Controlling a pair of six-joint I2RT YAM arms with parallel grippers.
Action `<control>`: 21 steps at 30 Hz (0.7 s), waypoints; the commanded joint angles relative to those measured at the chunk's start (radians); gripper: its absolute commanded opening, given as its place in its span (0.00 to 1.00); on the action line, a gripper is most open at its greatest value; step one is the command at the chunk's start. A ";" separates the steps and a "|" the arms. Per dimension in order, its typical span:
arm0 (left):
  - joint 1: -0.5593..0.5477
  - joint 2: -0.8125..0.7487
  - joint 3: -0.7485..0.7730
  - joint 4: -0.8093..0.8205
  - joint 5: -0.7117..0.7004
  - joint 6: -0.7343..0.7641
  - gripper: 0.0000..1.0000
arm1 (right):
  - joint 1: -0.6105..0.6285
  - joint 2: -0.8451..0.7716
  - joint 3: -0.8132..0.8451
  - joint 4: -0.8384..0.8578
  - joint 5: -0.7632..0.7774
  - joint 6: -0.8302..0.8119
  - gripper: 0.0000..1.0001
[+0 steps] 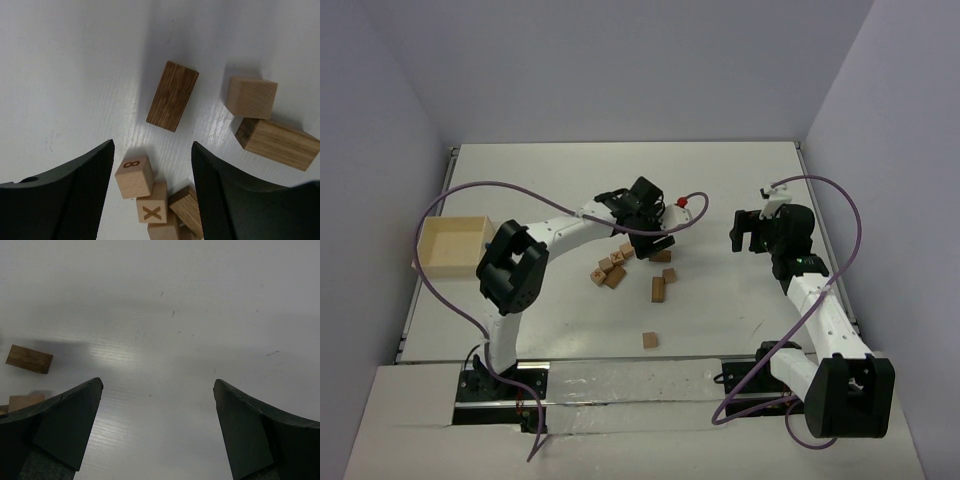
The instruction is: Build the wood block tower
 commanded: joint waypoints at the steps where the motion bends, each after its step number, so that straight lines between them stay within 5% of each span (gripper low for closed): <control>1: -0.008 0.047 0.077 0.012 0.039 0.027 0.70 | -0.015 0.003 0.057 0.004 -0.003 0.012 1.00; 21: -0.040 0.169 0.143 0.044 0.053 0.007 0.69 | -0.022 0.000 0.055 0.005 -0.003 0.010 1.00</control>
